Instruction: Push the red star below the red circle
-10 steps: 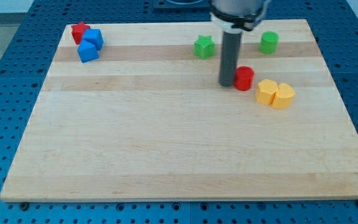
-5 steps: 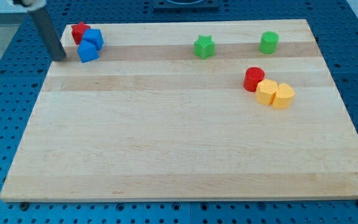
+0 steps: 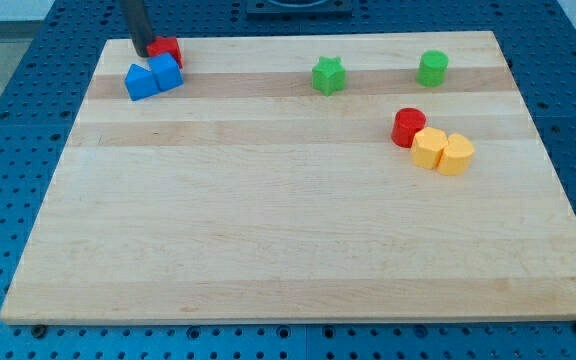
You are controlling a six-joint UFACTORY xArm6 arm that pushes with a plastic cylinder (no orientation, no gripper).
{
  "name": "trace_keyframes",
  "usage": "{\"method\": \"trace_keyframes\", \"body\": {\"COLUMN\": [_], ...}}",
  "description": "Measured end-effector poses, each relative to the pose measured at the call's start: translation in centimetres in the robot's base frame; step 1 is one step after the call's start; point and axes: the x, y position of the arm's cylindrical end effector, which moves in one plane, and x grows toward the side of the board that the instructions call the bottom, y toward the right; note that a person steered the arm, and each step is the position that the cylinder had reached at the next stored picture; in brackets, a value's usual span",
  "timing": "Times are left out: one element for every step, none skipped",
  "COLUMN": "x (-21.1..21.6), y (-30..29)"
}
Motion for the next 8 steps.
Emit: {"method": "trace_keyframes", "body": {"x": [1.9, 3.7, 7.9, 8.5, 4.9, 3.7, 10.0, 14.5], "y": [3.2, 7.9, 10.3, 12.9, 11.3, 12.9, 16.1, 20.5]}}
